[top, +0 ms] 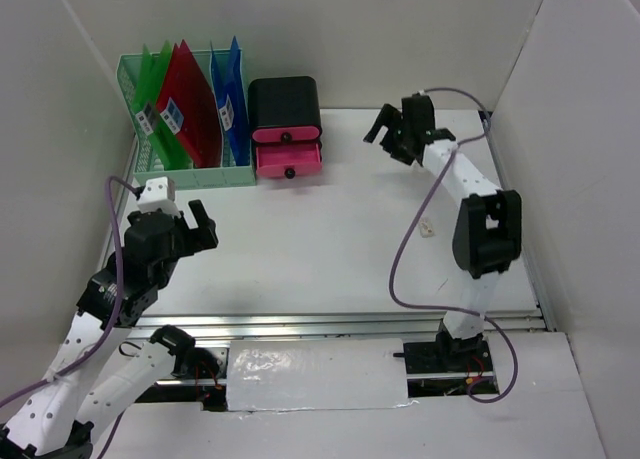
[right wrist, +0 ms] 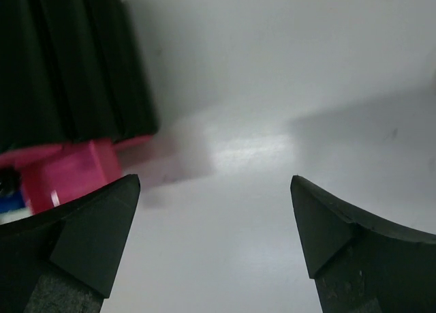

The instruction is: Organize the desk

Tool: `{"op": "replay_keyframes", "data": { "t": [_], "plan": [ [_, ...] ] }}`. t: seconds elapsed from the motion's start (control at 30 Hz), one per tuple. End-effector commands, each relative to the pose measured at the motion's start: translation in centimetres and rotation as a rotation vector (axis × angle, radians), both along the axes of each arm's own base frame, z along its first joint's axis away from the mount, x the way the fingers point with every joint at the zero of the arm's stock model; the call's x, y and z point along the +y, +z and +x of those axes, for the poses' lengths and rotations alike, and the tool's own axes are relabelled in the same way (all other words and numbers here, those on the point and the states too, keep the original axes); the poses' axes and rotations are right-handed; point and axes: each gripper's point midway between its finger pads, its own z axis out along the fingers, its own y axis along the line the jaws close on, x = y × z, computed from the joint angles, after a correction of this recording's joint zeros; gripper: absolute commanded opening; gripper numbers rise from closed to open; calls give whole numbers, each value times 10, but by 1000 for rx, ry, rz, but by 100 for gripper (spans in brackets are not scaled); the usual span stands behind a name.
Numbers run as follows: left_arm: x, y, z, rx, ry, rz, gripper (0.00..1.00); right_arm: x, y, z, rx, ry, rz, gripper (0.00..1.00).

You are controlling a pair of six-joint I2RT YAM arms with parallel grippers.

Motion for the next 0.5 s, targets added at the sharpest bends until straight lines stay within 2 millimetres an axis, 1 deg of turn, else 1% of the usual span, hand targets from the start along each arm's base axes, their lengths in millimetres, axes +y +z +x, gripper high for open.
{"op": "replay_keyframes", "data": {
  "t": [0.0,0.03,0.1,0.13,0.17,0.23,0.27,0.33,0.37,0.4,0.47],
  "plan": [
    [-1,7,2,-37,-15,0,100,-43,-23,-1,180,16,-286,100],
    [0,8,1,-41,-15,-2,100,-49,-28,9,209,-2,-319,100],
    [1,8,1,-45,-7,-1,100,-69,-35,21,227,-54,-355,100],
    [1,9,0,-48,-7,-2,100,-80,-39,30,229,-71,-351,100],
    [2,10,0,-51,-5,-4,100,-87,-42,33,236,-78,-340,100],
    [1,8,1,-45,-6,-3,100,-95,-46,35,241,-79,-319,100],
    [1,7,1,-43,-7,-1,100,-104,-47,35,240,-79,-320,100],
    [3,5,2,-29,9,4,100,-106,-51,32,251,-70,-311,100],
    [7,6,2,-29,32,11,99,-108,-49,30,242,-63,-321,100],
    [10,4,0,-20,50,14,100,-109,-53,27,253,-63,-326,100],
    [19,4,0,-14,107,23,100,-114,-52,23,254,-69,-340,100]
  ]
}}
